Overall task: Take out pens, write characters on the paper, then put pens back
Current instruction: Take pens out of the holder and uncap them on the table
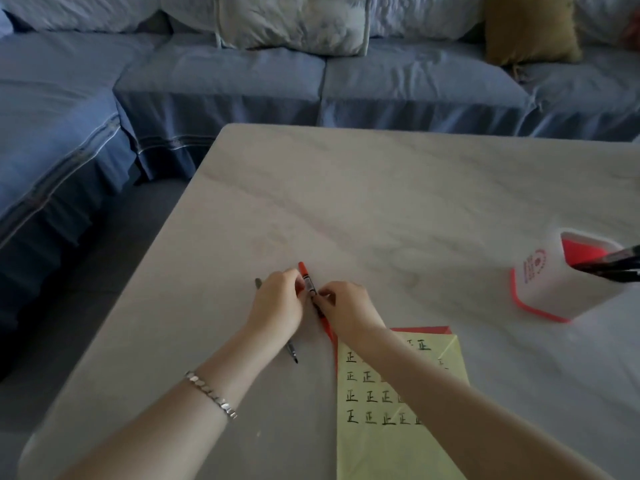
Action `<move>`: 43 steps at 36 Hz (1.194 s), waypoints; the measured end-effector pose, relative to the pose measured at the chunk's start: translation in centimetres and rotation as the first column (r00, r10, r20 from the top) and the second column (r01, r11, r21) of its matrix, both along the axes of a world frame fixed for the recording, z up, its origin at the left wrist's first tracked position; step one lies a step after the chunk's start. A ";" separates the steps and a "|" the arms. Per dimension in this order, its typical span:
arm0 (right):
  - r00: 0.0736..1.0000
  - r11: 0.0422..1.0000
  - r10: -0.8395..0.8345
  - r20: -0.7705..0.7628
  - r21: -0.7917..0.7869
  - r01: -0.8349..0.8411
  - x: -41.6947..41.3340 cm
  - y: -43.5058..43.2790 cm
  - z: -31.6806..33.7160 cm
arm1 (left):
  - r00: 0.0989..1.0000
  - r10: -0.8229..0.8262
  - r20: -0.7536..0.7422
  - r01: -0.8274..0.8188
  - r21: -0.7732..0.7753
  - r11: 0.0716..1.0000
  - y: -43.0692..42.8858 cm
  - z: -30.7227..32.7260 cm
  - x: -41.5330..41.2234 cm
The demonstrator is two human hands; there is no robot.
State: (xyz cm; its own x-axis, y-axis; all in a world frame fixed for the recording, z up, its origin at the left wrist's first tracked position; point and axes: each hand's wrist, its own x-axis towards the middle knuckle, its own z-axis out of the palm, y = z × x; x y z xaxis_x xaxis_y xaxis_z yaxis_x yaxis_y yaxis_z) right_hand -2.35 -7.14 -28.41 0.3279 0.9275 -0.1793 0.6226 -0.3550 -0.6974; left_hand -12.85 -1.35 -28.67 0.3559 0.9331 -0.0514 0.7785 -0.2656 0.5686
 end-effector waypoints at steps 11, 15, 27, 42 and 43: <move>0.991 0.999 -0.034 -0.128 0.003 0.035 4.9 -5.3 1.8 | 0.985 -0.158 -0.074 0.171 0.204 0.964 -1.4 1.7 1.0; 0.980 0.976 -0.190 0.056 0.117 0.182 10.7 -8.9 4.5 | 0.946 -0.324 -0.015 0.321 0.186 0.929 -3.2 3.3 3.6; 0.689 0.766 -0.641 0.337 0.322 0.556 22.4 -16.0 8.9 | 0.847 -0.521 0.099 0.507 0.142 0.850 -7.1 4.5 8.9; 0.752 0.670 -0.608 0.257 0.674 0.311 19.7 -15.8 8.8 | 0.847 -0.518 0.121 0.498 0.162 0.852 -8.0 4.7 9.0; 0.785 0.665 -0.567 0.250 0.701 0.258 18.9 -15.8 9.1 | 0.844 -0.521 0.128 0.496 0.185 0.848 -8.1 4.7 9.0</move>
State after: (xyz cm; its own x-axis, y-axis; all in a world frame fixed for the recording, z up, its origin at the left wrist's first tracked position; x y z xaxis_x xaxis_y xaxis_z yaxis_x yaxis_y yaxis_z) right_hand 16.55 -22.98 -19.34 0.5974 0.5181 0.6121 0.7902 -0.2503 -0.5594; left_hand -3.80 -9.45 -23.97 0.7737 0.6109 0.1681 0.4087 -0.6839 0.6043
